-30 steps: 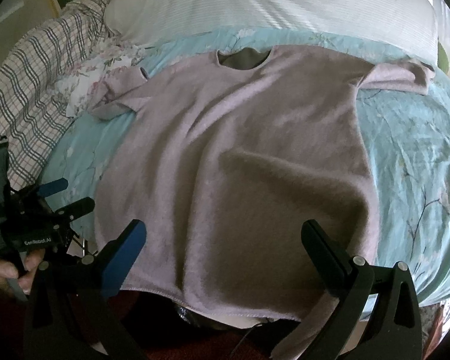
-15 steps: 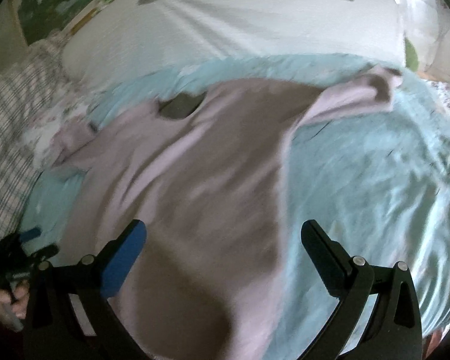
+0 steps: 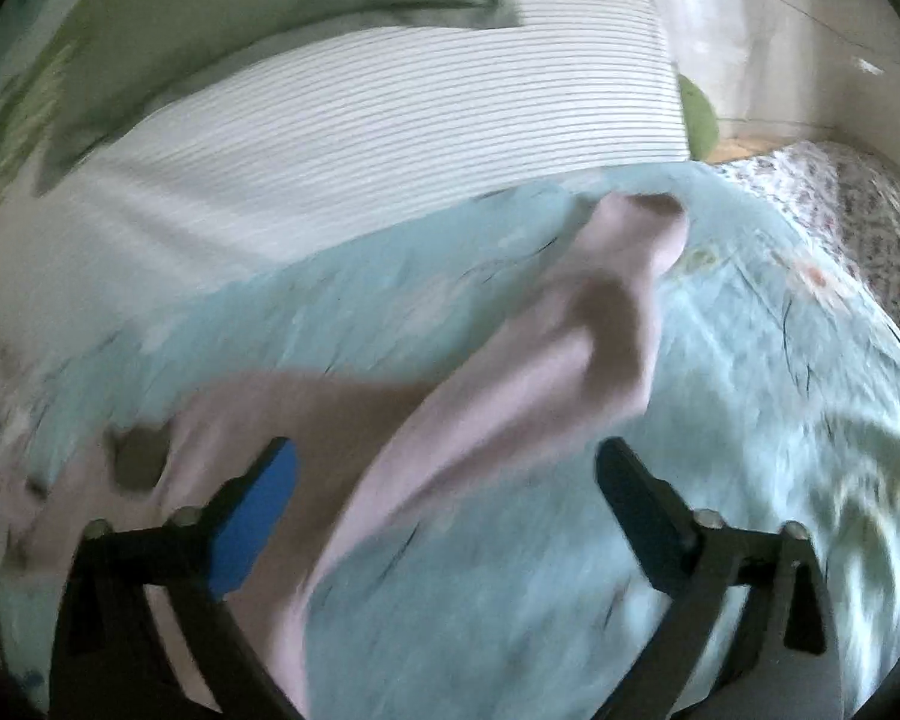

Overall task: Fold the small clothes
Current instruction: 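Grasp the sweater sleeve cuff with the right gripper and lift it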

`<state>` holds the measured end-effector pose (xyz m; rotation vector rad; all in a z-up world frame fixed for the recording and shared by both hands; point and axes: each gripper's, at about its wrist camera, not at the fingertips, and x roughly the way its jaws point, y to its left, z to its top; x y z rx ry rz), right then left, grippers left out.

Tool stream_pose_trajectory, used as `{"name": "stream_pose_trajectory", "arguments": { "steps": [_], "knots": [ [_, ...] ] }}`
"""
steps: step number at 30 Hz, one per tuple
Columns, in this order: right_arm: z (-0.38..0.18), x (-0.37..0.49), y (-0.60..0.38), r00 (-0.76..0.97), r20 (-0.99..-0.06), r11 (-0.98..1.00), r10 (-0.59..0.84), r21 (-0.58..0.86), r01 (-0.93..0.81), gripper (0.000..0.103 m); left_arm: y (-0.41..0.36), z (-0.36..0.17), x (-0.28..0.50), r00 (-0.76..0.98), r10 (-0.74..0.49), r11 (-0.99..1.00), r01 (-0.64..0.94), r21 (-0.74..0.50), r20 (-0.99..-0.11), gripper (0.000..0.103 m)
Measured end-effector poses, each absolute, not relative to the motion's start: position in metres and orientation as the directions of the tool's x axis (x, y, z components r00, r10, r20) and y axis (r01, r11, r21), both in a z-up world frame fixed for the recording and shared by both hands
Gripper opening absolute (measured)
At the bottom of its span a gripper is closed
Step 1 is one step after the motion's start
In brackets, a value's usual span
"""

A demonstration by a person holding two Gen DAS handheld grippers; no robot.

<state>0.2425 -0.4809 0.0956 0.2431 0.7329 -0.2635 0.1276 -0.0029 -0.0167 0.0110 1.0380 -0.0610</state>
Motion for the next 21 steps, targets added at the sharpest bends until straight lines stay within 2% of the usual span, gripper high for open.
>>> {"name": "stream_pose_trajectory", "arguments": {
  "steps": [2, 8, 14, 16, 18, 19, 20, 21],
  "knots": [
    [0.094, 0.273, -0.504, 0.697, -0.686, 0.923, -0.206, 0.1, 0.371, 0.081, -0.005, -0.018, 0.137, 0.503, -0.046, 0.998, 0.05, -0.024, -0.863, 0.098],
    [0.083, 0.354, -0.571, 0.667, -0.699, 0.869, -0.258, 0.133, 0.476, 0.075, -0.015, -0.036, 0.166, 0.432, -0.055, 0.998, 0.036, -0.043, -0.9, 0.098],
    [0.053, 0.407, -0.629, 0.572, -0.772, 0.784, -0.277, 0.162, 0.599, 0.074, -0.024, -0.054, 0.183, 0.389, -0.059, 0.998, 0.036, -0.048, -0.92, 0.098],
    [0.044, 0.417, -0.632, 0.537, -0.786, 0.787, -0.307, 0.107, 0.608, 0.064, -0.027, -0.058, 0.189, 0.376, -0.064, 0.998, 0.035, -0.055, -0.925, 0.098],
    [0.042, 0.42, -0.626, 0.496, -0.786, 0.793, -0.369, 0.012, 0.609, 0.03, -0.03, -0.061, 0.192, 0.372, -0.061, 0.998, 0.037, -0.051, -0.926, 0.098],
    [0.043, 0.418, -0.624, 0.497, -0.783, 0.798, -0.374, 0.0, 0.602, 0.022, -0.031, -0.06, 0.193, 0.372, -0.063, 0.998, 0.039, -0.052, -0.926, 0.098],
    [0.046, 0.416, -0.62, 0.516, -0.781, 0.808, -0.352, 0.025, 0.588, 0.008, -0.031, -0.059, 0.194, 0.374, -0.068, 0.998, 0.041, -0.057, -0.925, 0.098],
    [0.049, 0.412, -0.615, 0.536, -0.777, 0.818, -0.33, 0.048, 0.573, 0.004, -0.03, -0.059, 0.194, 0.381, -0.074, 0.997, 0.042, -0.062, -0.921, 0.098]
  ]
}}
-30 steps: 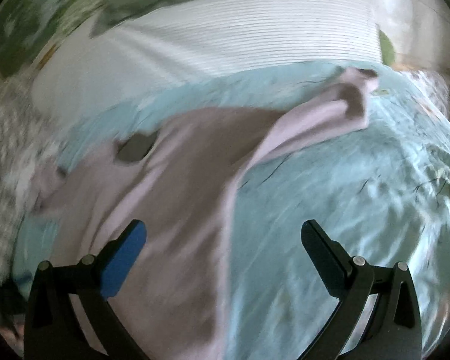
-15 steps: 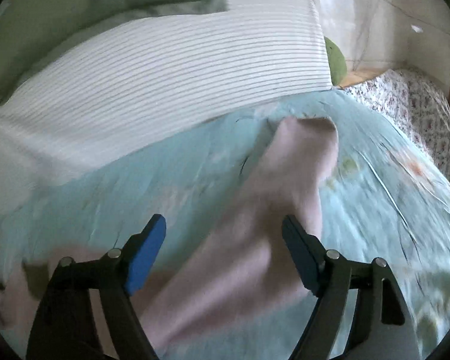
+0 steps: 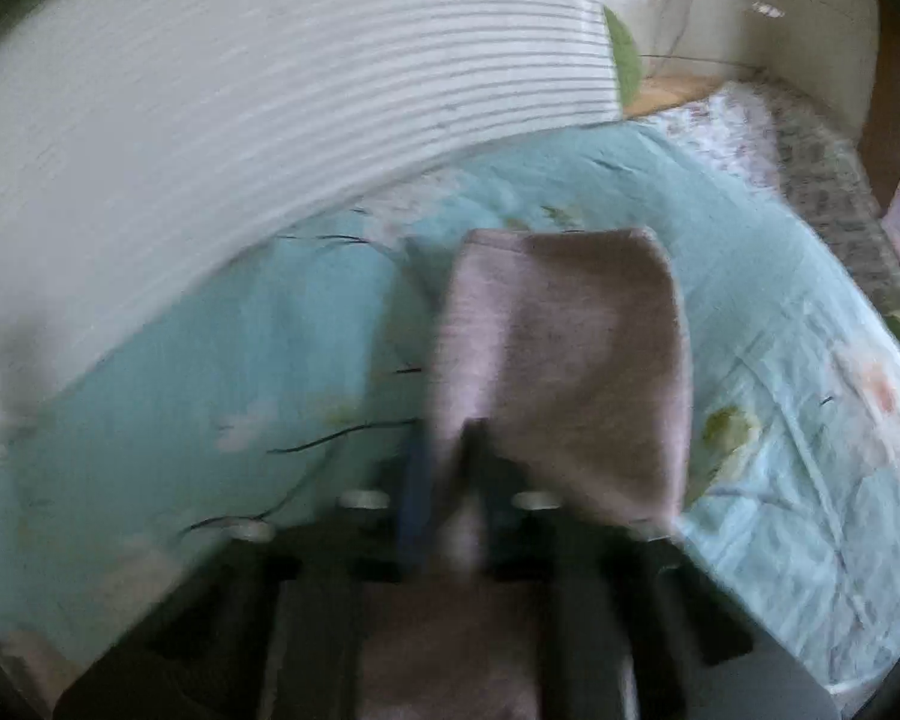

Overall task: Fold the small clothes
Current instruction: 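Grasp the sweater sleeve cuff with the right gripper and lift it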

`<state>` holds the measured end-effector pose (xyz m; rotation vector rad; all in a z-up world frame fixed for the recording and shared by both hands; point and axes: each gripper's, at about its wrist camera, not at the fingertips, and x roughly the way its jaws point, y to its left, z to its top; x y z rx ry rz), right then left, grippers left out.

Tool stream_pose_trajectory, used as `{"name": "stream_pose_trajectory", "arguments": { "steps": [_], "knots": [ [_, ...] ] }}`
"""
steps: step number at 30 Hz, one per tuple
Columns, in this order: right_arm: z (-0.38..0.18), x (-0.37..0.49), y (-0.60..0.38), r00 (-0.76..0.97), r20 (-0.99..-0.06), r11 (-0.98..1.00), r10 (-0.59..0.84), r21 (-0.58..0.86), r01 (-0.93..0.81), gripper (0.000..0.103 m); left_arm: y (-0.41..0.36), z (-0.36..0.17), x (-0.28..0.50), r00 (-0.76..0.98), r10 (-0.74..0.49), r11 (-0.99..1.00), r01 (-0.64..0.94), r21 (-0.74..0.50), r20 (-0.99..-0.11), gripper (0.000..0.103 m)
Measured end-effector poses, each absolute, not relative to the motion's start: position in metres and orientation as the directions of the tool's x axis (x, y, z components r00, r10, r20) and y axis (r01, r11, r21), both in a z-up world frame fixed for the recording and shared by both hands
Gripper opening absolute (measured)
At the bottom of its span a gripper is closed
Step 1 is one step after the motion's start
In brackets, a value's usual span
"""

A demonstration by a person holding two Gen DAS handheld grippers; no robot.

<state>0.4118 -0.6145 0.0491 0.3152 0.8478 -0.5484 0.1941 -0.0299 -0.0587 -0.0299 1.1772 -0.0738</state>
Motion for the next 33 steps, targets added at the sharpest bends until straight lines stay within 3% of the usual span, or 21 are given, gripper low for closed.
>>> {"name": "stream_pose_trajectory", "arguments": {
  "steps": [2, 7, 10, 12, 16, 17, 18, 19, 20, 22, 29, 31, 33],
  "knots": [
    [0.059, 0.403, -0.594, 0.595, -0.758, 0.859, -0.267, 0.094, 0.504, 0.0, -0.027, -0.058, 0.194, 0.391, -0.089, 0.996, 0.042, -0.079, -0.916, 0.098],
    [0.079, 0.37, -0.495, 0.708, -0.705, 0.946, 0.021, 0.244, 0.215, 0.0, -0.026, -0.052, 0.182, 0.409, -0.12, 0.993, 0.055, -0.107, -0.905, 0.098],
    [0.085, 0.354, -0.438, 0.719, -0.685, 0.952, 0.118, 0.284, 0.115, 0.0, -0.031, -0.044, 0.166, 0.424, -0.142, 0.99, 0.072, -0.123, -0.895, 0.098],
    [0.088, 0.351, -0.418, 0.718, -0.689, 0.965, 0.1, 0.244, 0.1, 0.0, -0.028, -0.038, 0.155, 0.435, -0.15, 0.989, 0.077, -0.13, -0.888, 0.098],
    [0.086, 0.364, -0.461, 0.692, -0.718, 0.945, -0.078, 0.168, 0.281, 0.005, -0.019, -0.029, 0.132, 0.456, -0.166, 0.986, 0.071, -0.15, -0.875, 0.098],
    [0.084, 0.366, -0.473, 0.677, -0.728, 0.935, -0.107, 0.159, 0.318, 0.027, -0.016, -0.03, 0.128, 0.454, -0.167, 0.986, 0.068, -0.152, -0.875, 0.098],
    [0.082, 0.37, -0.498, 0.655, -0.738, 0.915, -0.162, 0.136, 0.38, 0.061, -0.014, -0.033, 0.123, 0.449, -0.16, 0.987, 0.063, -0.148, -0.879, 0.098],
    [0.08, 0.371, -0.51, 0.643, -0.738, 0.903, -0.205, 0.111, 0.415, 0.075, -0.016, -0.036, 0.124, 0.446, -0.16, 0.987, 0.058, -0.151, -0.88, 0.098],
    [0.079, 0.371, -0.527, 0.627, -0.733, 0.887, -0.263, 0.072, 0.455, 0.081, -0.015, -0.038, 0.133, 0.439, -0.158, 0.987, 0.052, -0.151, -0.885, 0.098],
    [0.075, 0.374, -0.556, 0.592, -0.726, 0.854, -0.349, 0.015, 0.521, 0.081, -0.014, -0.046, 0.137, 0.42, -0.146, 0.989, 0.039, -0.142, -0.896, 0.098],
    [0.055, 0.416, -0.602, 0.509, -0.789, 0.82, -0.345, 0.011, 0.573, 0.081, -0.021, -0.063, 0.159, 0.373, -0.088, 0.996, 0.025, -0.085, -0.924, 0.1],
    [0.046, 0.426, -0.599, 0.434, -0.777, 0.793, -0.455, -0.131, 0.595, 0.072, -0.026, -0.065, 0.165, 0.369, -0.066, 0.998, 0.034, -0.057, -0.927, 0.101],
    [0.049, 0.419, -0.606, 0.413, -0.754, 0.757, -0.511, -0.167, 0.631, 0.047, -0.031, -0.065, 0.17, 0.368, -0.057, 0.998, 0.044, -0.044, -0.928, 0.101]
  ]
}}
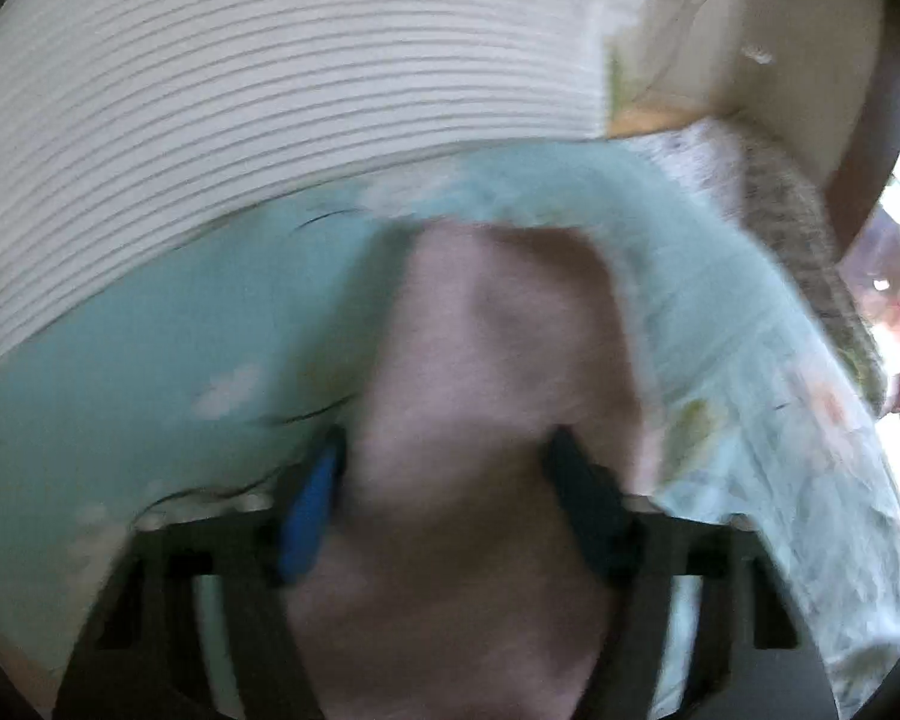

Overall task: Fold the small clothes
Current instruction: 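Grasp the sweater sleeve cuff with the right gripper and lift it, then carry the sleeve across the sweater body with the right gripper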

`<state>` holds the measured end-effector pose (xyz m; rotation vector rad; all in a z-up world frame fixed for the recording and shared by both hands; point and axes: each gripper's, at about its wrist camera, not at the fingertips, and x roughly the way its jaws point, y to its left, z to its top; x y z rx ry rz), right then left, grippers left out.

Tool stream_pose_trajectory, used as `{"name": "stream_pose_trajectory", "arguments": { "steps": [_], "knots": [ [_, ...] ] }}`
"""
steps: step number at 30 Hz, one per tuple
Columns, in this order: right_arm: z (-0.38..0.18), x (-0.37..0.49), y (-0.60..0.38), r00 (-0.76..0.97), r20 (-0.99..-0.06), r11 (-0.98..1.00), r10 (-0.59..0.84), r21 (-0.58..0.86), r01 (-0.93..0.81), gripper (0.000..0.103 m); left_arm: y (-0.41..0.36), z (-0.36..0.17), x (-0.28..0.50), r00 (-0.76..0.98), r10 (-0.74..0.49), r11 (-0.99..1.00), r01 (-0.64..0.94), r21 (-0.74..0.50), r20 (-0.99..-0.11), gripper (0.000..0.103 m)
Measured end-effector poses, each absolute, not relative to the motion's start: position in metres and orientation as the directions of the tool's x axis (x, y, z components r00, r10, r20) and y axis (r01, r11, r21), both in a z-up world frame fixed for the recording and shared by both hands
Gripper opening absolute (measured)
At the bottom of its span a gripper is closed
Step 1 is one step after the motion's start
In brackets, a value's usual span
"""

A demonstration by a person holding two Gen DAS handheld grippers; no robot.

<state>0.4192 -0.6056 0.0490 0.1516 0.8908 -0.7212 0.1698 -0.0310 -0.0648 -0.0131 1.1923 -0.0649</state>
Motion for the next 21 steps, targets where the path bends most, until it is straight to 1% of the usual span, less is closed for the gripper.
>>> {"name": "stream_pose_trajectory", "arguments": {
  "steps": [1, 2, 3, 4, 6, 8, 9, 12, 14, 15, 18, 21],
  "knots": [
    [0.049, 0.412, -0.619, 0.408, -0.755, 0.731, -0.514, -0.135, 0.669, 0.039, -0.033, -0.064, 0.172, 0.37, -0.059, 0.998, 0.046, -0.045, -0.927, 0.101],
    [0.049, 0.408, -0.625, 0.406, -0.758, 0.721, -0.51, -0.12, 0.683, 0.023, -0.032, -0.063, 0.174, 0.37, -0.062, 0.998, 0.045, -0.049, -0.927, 0.101],
    [0.05, 0.402, -0.631, 0.419, -0.762, 0.715, -0.494, -0.082, 0.694, 0.015, -0.032, -0.064, 0.176, 0.37, -0.064, 0.998, 0.042, -0.052, -0.927, 0.101],
    [0.052, 0.398, -0.633, 0.436, -0.762, 0.72, -0.479, -0.057, 0.691, 0.011, -0.034, -0.064, 0.175, 0.371, -0.063, 0.998, 0.041, -0.051, -0.927, 0.101],
    [0.062, 0.386, -0.629, 0.528, -0.751, 0.761, -0.397, 0.052, 0.647, 0.01, -0.035, -0.063, 0.177, 0.374, -0.061, 0.998, 0.041, -0.049, -0.925, 0.101],
    [0.068, 0.378, -0.619, 0.59, -0.741, 0.792, -0.321, 0.132, 0.597, 0.009, -0.033, -0.06, 0.173, 0.379, -0.069, 0.997, 0.04, -0.058, -0.923, 0.101],
    [0.072, 0.372, -0.605, 0.632, -0.732, 0.811, -0.252, 0.196, 0.551, 0.009, -0.032, -0.058, 0.173, 0.38, -0.08, 0.997, 0.04, -0.07, -0.921, 0.101],
    [0.076, 0.369, -0.569, 0.691, -0.715, 0.859, -0.103, 0.286, 0.424, 0.009, -0.029, -0.056, 0.172, 0.391, -0.128, 0.992, 0.042, -0.121, -0.911, 0.101],
    [0.076, 0.359, -0.541, 0.71, -0.704, 0.878, -0.011, 0.334, 0.344, 0.009, -0.027, -0.05, 0.168, 0.4, -0.16, 0.987, 0.045, -0.155, -0.902, 0.101],
    [0.077, 0.355, -0.512, 0.718, -0.693, 0.887, 0.06, 0.368, 0.28, 0.009, -0.024, -0.047, 0.165, 0.408, -0.17, 0.985, 0.047, -0.166, -0.897, 0.101],
    [0.078, 0.346, -0.445, 0.715, -0.674, 0.893, 0.189, 0.42, 0.16, 0.009, -0.023, -0.038, 0.156, 0.439, -0.193, 0.98, 0.051, -0.19, -0.877, 0.101],
    [0.075, 0.336, -0.357, 0.681, -0.647, 0.878, 0.342, 0.479, 0.014, 0.009, -0.02, -0.033, 0.149, 0.463, -0.215, 0.975, 0.048, -0.218, -0.86, 0.101]
  ]
}}
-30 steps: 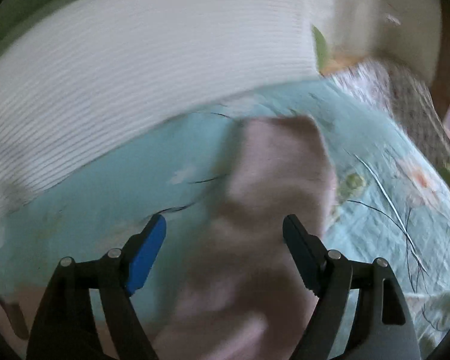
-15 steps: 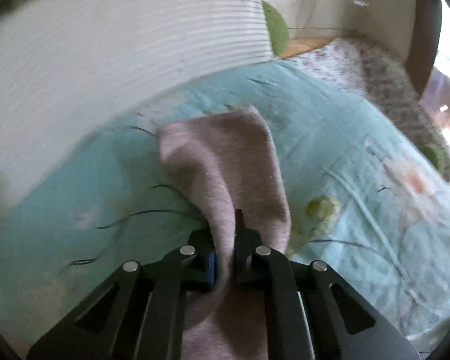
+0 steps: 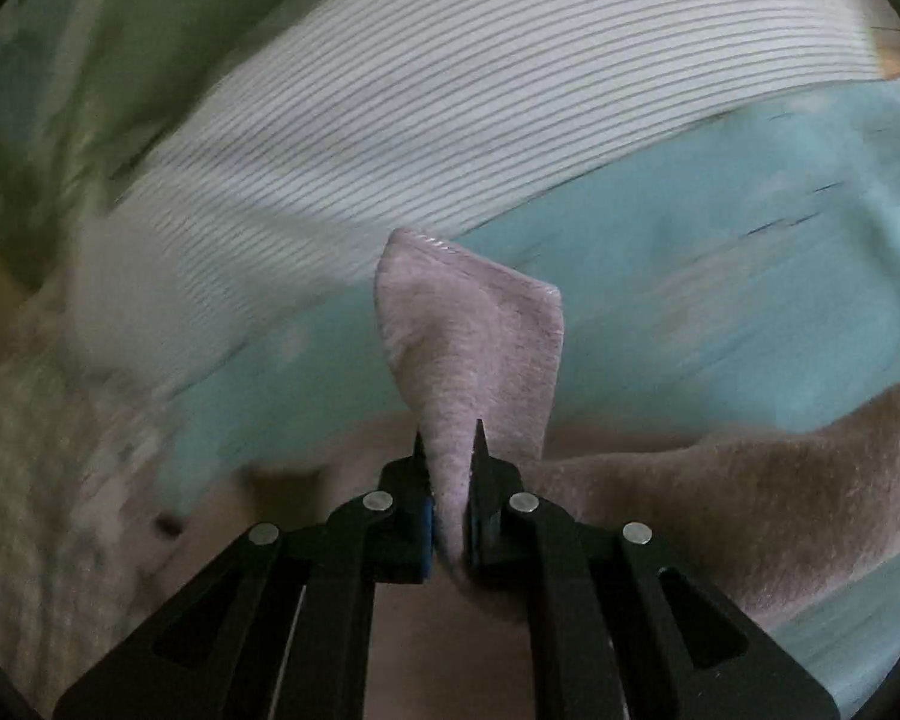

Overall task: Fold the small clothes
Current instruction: 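Carry the sleeve across the sweater body with the right gripper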

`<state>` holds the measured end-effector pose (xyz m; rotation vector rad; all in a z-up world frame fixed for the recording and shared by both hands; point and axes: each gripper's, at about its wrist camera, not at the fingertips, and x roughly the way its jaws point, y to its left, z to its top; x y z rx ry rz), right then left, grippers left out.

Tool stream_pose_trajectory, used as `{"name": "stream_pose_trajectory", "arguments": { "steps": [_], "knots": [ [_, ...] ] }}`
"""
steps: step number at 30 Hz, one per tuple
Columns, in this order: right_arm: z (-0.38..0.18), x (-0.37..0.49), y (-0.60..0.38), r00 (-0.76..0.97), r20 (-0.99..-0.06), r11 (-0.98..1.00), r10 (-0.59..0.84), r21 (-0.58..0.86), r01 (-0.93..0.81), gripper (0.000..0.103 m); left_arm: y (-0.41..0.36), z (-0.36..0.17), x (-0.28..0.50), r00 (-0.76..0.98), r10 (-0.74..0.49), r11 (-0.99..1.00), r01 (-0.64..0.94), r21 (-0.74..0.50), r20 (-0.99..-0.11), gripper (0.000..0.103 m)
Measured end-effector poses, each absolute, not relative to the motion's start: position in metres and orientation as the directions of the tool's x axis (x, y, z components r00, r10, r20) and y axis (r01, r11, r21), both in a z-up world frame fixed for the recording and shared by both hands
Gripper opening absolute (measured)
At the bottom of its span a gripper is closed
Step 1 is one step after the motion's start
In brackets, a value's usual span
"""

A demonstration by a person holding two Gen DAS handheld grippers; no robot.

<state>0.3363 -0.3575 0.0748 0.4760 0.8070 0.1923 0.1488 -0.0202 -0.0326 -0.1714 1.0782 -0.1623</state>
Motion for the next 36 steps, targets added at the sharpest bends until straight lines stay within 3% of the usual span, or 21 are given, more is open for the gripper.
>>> {"name": "stream_pose_trajectory", "arguments": {
  "steps": [9, 13, 16, 18, 20, 28, 32, 36],
  "knots": [
    [0.041, 0.318, -0.17, 0.51, -0.664, 0.836, 0.547, 0.455, -0.306, 0.009, 0.023, -0.016, 0.14, 0.532, -0.277, 0.947, 0.009, -0.322, -0.8, 0.101],
    [0.013, 0.303, -0.143, 0.437, -0.695, 0.818, 0.572, 0.445, -0.363, 0.009, 0.043, -0.014, 0.145, 0.552, -0.301, 0.933, 0.001, -0.36, -0.777, 0.101],
    [0.0, 0.298, -0.13, 0.383, -0.723, 0.808, 0.575, 0.43, -0.402, 0.015, 0.054, -0.009, 0.153, 0.571, -0.317, 0.925, 0.009, -0.38, -0.757, 0.101],
    [-0.008, 0.297, -0.125, 0.347, -0.739, 0.804, 0.577, 0.438, -0.403, 0.052, 0.056, -0.005, 0.162, 0.583, -0.325, 0.922, 0.02, -0.386, -0.745, 0.101],
    [-0.006, 0.291, -0.132, 0.341, -0.711, 0.779, 0.615, 0.482, -0.401, 0.069, 0.057, -0.002, 0.176, 0.592, -0.335, 0.92, 0.036, -0.391, -0.733, 0.101],
    [0.026, 0.243, -0.186, 0.47, -0.666, 0.815, 0.579, 0.487, -0.314, 0.069, 0.055, 0.002, 0.265, 0.554, -0.376, 0.921, 0.136, -0.364, -0.743, 0.101],
    [0.032, 0.21, -0.22, 0.521, -0.656, 0.831, 0.546, 0.503, -0.238, 0.069, 0.049, -0.023, 0.316, 0.436, -0.386, 0.923, 0.175, -0.344, -0.813, 0.1],
    [0.03, 0.184, -0.246, 0.556, -0.646, 0.83, 0.523, 0.535, -0.158, 0.07, 0.036, -0.046, 0.331, 0.348, -0.407, 0.911, 0.225, -0.346, -0.845, 0.089]
  ]
}}
